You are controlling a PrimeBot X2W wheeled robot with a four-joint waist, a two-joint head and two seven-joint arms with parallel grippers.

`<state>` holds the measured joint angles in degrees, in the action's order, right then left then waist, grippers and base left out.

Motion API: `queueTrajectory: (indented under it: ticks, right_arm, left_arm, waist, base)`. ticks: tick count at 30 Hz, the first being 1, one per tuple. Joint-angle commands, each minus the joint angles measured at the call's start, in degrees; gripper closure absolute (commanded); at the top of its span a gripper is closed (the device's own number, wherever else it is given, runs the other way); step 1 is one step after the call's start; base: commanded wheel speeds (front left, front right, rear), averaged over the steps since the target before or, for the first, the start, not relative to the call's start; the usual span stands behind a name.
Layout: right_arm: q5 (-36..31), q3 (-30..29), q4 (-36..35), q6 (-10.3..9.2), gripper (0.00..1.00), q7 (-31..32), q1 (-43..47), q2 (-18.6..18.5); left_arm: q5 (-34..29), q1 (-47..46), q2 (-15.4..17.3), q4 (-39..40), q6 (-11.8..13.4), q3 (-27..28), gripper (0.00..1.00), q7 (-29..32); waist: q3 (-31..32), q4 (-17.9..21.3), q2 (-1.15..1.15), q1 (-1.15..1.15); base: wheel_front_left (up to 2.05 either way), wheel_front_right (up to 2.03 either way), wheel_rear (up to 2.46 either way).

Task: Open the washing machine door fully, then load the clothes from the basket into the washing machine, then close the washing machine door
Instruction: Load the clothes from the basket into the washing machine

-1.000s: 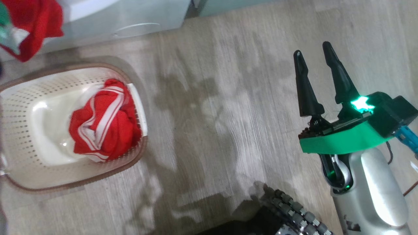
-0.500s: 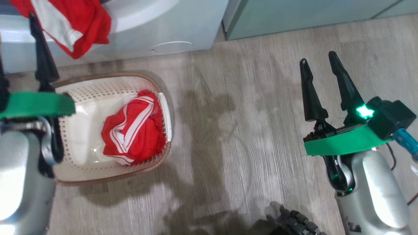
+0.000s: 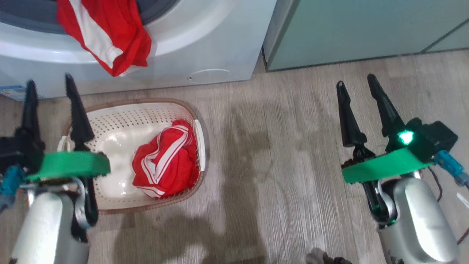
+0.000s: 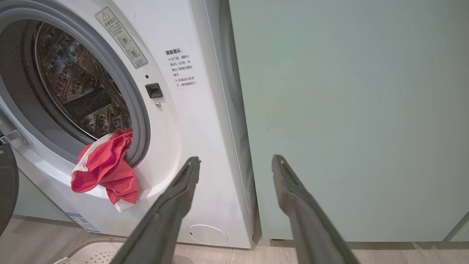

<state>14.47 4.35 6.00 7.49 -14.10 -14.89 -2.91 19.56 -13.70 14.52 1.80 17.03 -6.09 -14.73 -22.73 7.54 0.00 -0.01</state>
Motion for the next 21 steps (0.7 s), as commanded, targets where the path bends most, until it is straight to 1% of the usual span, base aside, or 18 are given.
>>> queueTrajectory:
  ticks: [1, 9, 21]
  right_arm:
    - [-0.6, 1.0, -1.4, 0.0, 0.0, 0.2, 1.3, 0.0]
    - [-0.6, 0.6, -1.1, 0.0, 0.0, 0.7, 2.3, 0.0]
    - [-0.6, 0.7, -1.8, 0.0, 0.0, 1.1, 2.6, 0.0]
  left_arm:
    - [-0.6, 0.0, 0.8, 1.6, -0.4, 2.0, 0.0, -0.3]
    - [-0.6, 3.3, -0.1, -0.5, -3.0, 0.3, 0.0, -0.2]
    - [0.3, 2.5, 0.4, -1.8, -3.7, -0.5, 0.0, 1.0]
  waist:
    - [1.0, -0.4, 0.0, 0.01]
    - [2.9, -1.0, 0.0, 0.01]
    - [2.3, -1.4, 0.0, 0.01]
  base:
    - [0.0, 0.0, 0.0]
    - [0.0, 0.0, 0.0]
    - [0.0, 0.0, 0.0]
